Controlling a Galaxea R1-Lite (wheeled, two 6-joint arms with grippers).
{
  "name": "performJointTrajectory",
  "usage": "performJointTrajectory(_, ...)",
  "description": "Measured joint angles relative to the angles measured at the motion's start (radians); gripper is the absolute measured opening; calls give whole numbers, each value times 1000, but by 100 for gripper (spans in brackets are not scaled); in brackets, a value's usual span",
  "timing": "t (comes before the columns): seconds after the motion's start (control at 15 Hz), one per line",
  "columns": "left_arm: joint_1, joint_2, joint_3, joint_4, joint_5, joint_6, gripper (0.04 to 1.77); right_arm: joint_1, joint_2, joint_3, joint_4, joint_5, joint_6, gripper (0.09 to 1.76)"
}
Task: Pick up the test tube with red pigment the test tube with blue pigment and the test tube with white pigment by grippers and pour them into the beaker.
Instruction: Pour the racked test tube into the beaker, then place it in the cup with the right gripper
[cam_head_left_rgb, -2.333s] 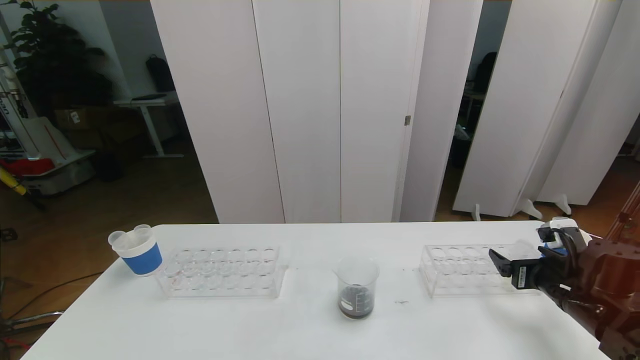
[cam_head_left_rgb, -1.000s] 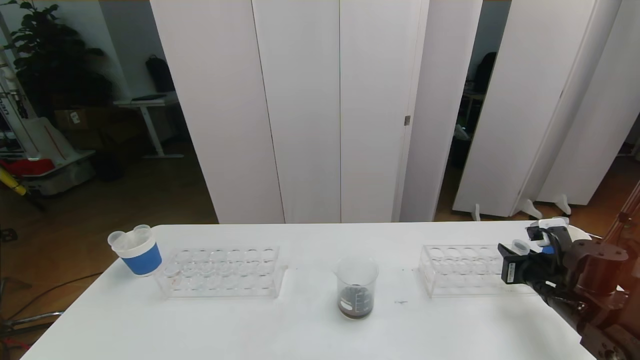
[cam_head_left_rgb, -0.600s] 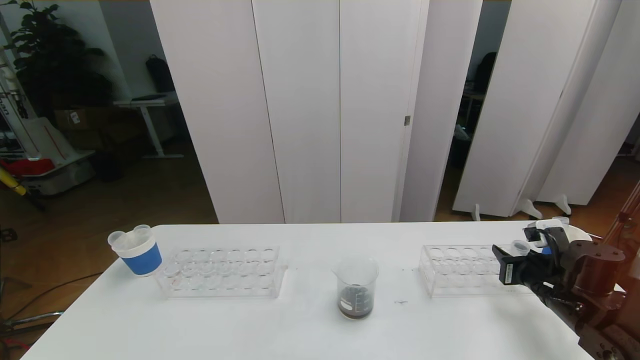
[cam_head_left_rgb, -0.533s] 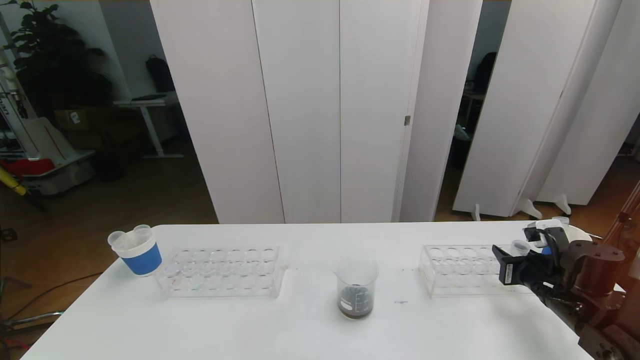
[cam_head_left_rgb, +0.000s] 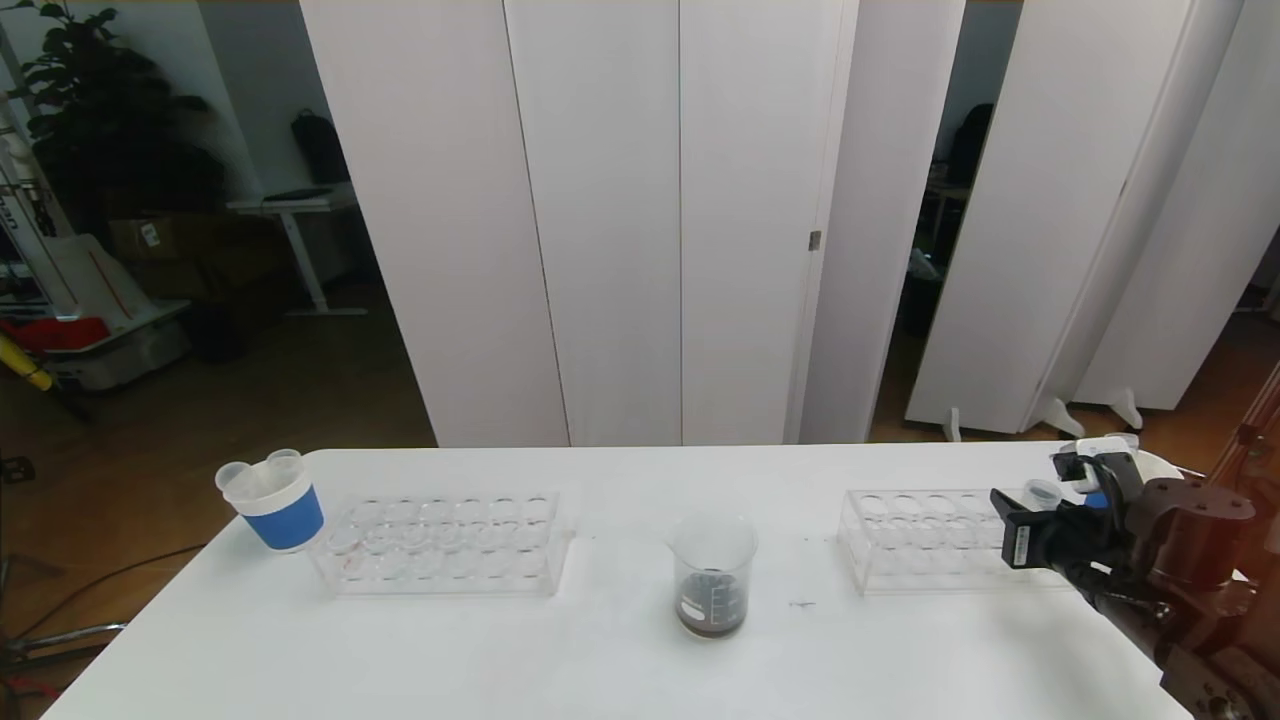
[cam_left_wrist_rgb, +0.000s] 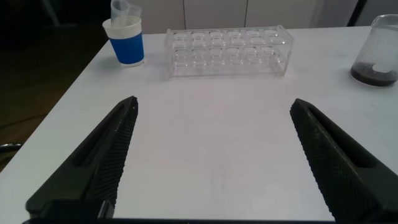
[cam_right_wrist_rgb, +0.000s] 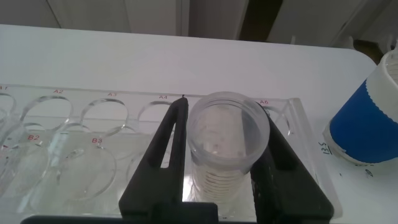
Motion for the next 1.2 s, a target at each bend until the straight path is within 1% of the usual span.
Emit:
performJointTrajectory(0.07, 0, 0, 0, 0, 0, 0, 175, -1, -6, 0, 1, 0, 0, 61)
performJointTrajectory(0.87, 0, 0, 0, 0, 0, 0, 175, -27, -127, -9, 4, 17, 4, 61)
performJointTrajectory(1.0, 0, 0, 0, 0, 0, 0, 175, -33, -149, -41, 49, 20, 3, 61)
performJointTrajectory(1.07, 0, 0, 0, 0, 0, 0, 175, -36, -162, -63, 95, 20, 3, 61)
performJointTrajectory(1.2, 0, 0, 0, 0, 0, 0, 175, -44, -200, -133, 230, 25, 3, 61)
